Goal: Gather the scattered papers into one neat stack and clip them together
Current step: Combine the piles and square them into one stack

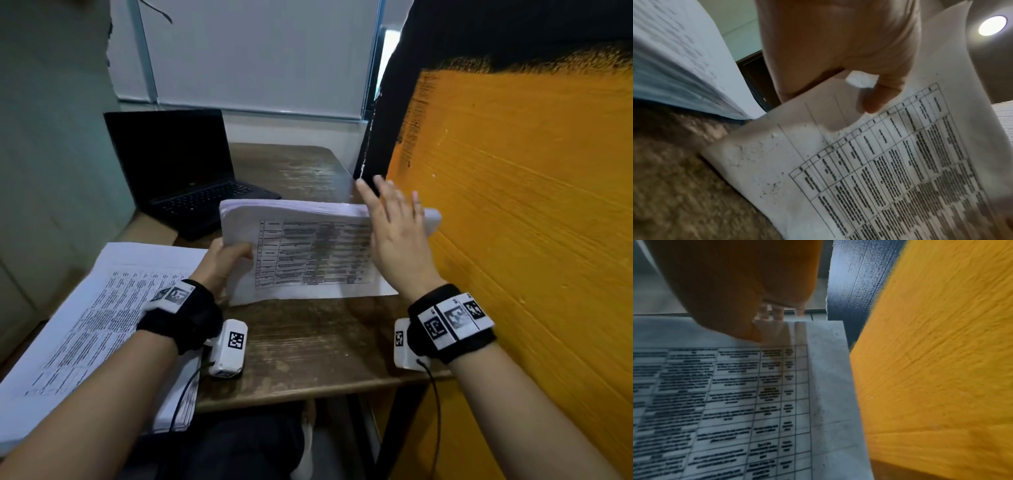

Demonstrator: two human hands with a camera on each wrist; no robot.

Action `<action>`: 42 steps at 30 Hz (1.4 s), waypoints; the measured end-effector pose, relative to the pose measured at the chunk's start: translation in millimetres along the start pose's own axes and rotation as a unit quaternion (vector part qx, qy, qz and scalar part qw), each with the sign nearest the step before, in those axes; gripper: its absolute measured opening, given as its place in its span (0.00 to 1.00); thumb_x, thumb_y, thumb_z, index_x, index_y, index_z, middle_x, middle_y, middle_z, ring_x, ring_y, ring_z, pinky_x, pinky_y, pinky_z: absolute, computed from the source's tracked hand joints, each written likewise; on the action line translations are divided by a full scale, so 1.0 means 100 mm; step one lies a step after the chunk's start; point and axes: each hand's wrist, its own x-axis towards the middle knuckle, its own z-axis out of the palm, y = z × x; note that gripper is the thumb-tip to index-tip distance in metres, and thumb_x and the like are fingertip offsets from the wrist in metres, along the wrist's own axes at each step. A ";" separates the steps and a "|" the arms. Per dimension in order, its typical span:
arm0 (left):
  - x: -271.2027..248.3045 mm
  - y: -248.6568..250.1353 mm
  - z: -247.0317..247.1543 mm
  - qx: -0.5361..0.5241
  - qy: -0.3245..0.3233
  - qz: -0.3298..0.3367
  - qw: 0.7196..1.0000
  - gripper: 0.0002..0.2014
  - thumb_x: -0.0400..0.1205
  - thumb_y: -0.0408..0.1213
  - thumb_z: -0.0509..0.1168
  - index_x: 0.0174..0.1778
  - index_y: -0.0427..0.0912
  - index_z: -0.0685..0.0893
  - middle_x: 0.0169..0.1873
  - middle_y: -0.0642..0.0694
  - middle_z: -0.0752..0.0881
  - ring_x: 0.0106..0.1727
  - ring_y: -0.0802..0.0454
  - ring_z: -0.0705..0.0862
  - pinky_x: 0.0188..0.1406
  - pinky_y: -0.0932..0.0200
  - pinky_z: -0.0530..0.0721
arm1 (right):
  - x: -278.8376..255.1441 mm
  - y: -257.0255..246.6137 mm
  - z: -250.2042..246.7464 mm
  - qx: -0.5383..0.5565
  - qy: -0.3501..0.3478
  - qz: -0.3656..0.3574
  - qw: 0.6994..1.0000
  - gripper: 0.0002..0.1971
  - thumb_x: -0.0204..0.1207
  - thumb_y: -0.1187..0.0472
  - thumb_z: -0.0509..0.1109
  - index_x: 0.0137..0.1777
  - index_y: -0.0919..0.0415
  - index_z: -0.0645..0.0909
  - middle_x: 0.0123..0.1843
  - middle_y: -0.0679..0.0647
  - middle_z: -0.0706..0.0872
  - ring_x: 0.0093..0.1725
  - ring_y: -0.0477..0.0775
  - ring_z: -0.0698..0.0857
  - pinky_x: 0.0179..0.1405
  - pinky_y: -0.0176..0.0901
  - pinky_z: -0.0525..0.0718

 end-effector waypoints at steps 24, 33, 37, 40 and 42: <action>-0.04 0.04 0.03 -0.003 0.016 0.046 0.999 0.14 0.83 0.29 0.63 0.64 0.31 0.80 0.53 0.38 0.86 0.33 0.61 0.90 0.32 0.66 0.87 | -0.01 0.65 -0.20 0.500 -0.048 0.356 0.788 0.24 0.80 0.54 0.71 0.71 0.65 0.74 0.59 0.54 0.87 0.59 0.55 0.87 0.51 0.44 0.85; -0.12 -0.08 0.02 -0.140 0.148 0.002 0.979 0.07 0.81 0.32 0.67 0.55 0.37 0.82 0.53 0.40 0.88 0.56 0.39 0.87 0.59 0.40 0.85 | -0.06 -0.61 -0.05 0.747 -0.271 0.358 0.490 0.27 0.75 0.44 0.66 0.72 0.53 0.73 0.69 0.60 0.82 0.66 0.69 0.83 0.68 0.66 0.79; -0.24 -0.12 -0.22 -0.117 0.114 0.023 0.986 0.08 0.83 0.34 0.65 0.58 0.40 0.81 0.55 0.42 0.87 0.52 0.47 0.87 0.52 0.52 0.87 | 0.03 -1.04 0.19 0.708 -0.178 0.410 0.547 0.16 0.83 0.76 0.57 0.64 0.61 0.76 0.63 0.60 0.86 0.63 0.62 0.85 0.67 0.67 0.77; -0.21 -0.02 -0.82 0.008 0.147 0.030 0.989 0.06 0.84 0.41 0.64 0.51 0.43 0.82 0.51 0.39 0.85 0.44 0.46 0.84 0.37 0.58 0.83 | 0.03 -1.11 0.30 0.687 -0.174 0.403 0.579 0.22 0.80 0.81 0.55 0.70 0.66 0.75 0.65 0.62 0.86 0.61 0.62 0.86 0.52 0.52 0.88; -0.21 0.03 -1.32 0.111 0.224 0.016 0.968 0.09 0.83 0.43 0.64 0.53 0.42 0.82 0.55 0.39 0.83 0.47 0.43 0.83 0.41 0.59 0.82 | 0.03 -1.09 0.34 0.682 -0.168 0.423 0.573 0.22 0.81 0.80 0.56 0.72 0.66 0.75 0.67 0.63 0.84 0.59 0.61 0.86 0.48 0.49 0.89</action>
